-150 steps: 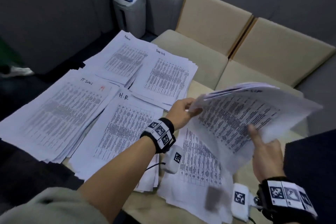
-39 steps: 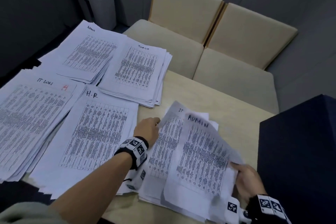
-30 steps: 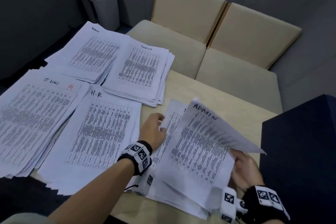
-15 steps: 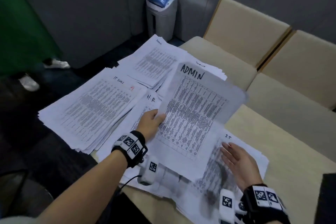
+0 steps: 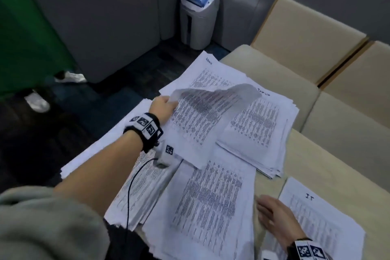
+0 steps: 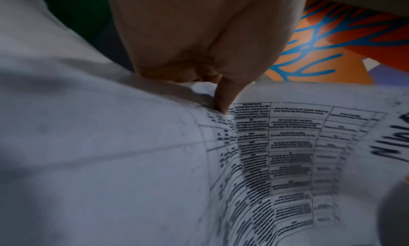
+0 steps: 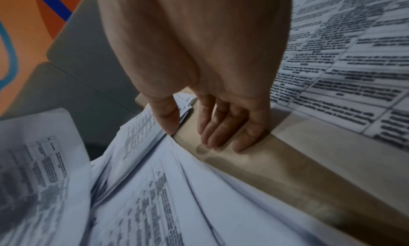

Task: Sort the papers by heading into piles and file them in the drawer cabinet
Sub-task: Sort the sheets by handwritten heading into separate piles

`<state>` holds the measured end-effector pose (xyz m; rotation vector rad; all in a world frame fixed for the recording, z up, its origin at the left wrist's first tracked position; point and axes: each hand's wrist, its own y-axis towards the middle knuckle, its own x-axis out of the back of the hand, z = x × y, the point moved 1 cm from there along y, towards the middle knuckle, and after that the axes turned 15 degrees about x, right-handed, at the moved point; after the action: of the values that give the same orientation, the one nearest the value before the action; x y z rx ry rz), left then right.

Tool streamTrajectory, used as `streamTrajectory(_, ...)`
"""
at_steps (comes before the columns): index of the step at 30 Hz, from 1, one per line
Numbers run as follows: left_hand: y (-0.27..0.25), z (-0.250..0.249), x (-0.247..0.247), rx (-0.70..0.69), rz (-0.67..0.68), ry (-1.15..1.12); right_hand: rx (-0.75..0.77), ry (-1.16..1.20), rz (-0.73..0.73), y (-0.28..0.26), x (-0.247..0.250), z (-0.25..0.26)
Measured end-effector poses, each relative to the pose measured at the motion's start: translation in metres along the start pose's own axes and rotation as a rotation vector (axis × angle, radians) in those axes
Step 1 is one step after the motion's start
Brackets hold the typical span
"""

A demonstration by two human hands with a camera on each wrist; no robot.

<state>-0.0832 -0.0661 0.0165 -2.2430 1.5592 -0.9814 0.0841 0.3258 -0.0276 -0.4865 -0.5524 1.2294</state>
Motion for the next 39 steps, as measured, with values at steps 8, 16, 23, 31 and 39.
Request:
streamTrajectory(8, 0.127, -0.087, -0.03, 0.006, -0.073, 0.325, 0.008, -0.118, -0.088, 0.004, -0.012, -0.006)
streamTrajectory(16, 0.132, -0.086, -0.06, 0.014, -0.426, 0.656, -0.009, -0.003, -0.075, -0.001, -0.009, -0.007)
streamTrajectory(23, -0.003, -0.092, -0.099, -0.27, -0.191, 0.614, 0.166, -0.168, -0.224, -0.027, 0.065, 0.004)
streamTrajectory(31, -0.203, 0.009, -0.213, -0.198, 0.454, 0.891, -0.139, -0.657, -0.557, -0.024, 0.176, -0.054)
streamTrajectory(39, -0.258, 0.083, -0.302, -0.066, 0.424, 0.924, -0.012, -0.608, -0.342, -0.013, 0.205, -0.086)
